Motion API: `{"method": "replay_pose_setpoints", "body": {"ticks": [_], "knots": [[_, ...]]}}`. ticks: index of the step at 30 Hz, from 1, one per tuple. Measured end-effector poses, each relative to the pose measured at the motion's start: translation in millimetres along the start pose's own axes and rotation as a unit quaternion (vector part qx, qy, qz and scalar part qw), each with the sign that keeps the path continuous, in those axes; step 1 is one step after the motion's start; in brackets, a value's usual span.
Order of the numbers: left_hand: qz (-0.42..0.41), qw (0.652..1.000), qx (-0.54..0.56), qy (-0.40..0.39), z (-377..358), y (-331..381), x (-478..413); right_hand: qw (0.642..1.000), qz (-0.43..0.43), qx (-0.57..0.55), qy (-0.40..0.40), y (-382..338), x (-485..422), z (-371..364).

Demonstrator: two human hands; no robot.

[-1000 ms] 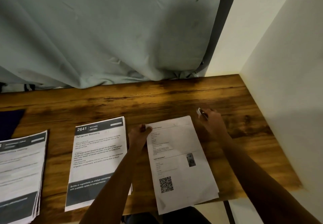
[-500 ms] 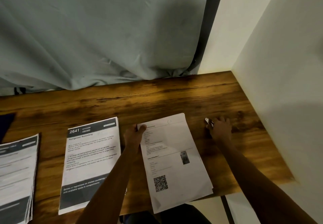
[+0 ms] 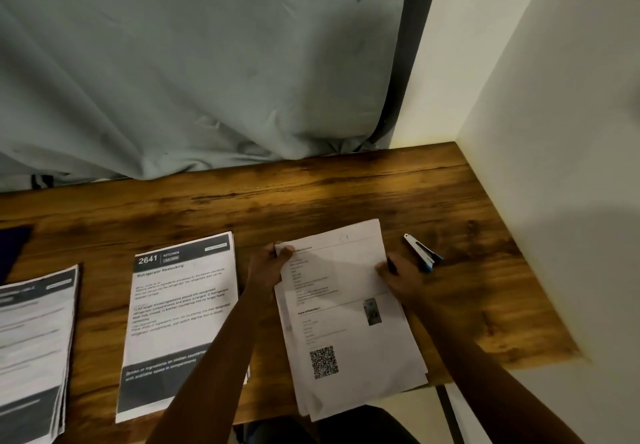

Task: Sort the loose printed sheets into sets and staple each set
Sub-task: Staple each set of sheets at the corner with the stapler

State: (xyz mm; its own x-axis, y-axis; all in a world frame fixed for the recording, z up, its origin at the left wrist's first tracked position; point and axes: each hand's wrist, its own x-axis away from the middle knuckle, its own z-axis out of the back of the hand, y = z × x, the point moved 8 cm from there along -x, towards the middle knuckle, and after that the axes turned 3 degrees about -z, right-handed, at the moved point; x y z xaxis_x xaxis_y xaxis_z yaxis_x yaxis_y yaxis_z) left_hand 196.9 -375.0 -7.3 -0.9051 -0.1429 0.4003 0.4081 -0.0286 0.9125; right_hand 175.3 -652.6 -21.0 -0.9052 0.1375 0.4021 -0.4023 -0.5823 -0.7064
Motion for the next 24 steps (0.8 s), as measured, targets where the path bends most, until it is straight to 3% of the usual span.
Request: {"method": "replay_pose_setpoints", "body": {"ticks": [5, 9, 15, 20, 24], "knots": [[-0.013, 1.0, -0.02, 0.0, 0.0, -6.1, 0.9, 0.999, -0.022, 0.002, 0.037, 5.5, -6.6, 10.2], [-0.094, 0.985, -0.138, 0.035, 7.5, -1.5, 6.5, 0.994, -0.022, -0.026, 0.105, 7.6, -13.3, 35.4], [-0.183, 0.909, -0.373, -0.013, 11.2, -23.9, 28.8, 0.973, -0.026, -0.041, 0.225, 11.6, -11.3, 107.3], [-0.225, 0.795, -0.552, -0.111, -9.6, -48.0, 51.8, 0.964, -0.043, -0.011, 0.262, 26.5, -8.1, 150.7], [-0.215, 0.77, -0.589, -0.121, -12.6, -65.4, 44.5, 0.966, -0.075, -0.009, 0.249, 37.2, -3.9, 156.2]]}}
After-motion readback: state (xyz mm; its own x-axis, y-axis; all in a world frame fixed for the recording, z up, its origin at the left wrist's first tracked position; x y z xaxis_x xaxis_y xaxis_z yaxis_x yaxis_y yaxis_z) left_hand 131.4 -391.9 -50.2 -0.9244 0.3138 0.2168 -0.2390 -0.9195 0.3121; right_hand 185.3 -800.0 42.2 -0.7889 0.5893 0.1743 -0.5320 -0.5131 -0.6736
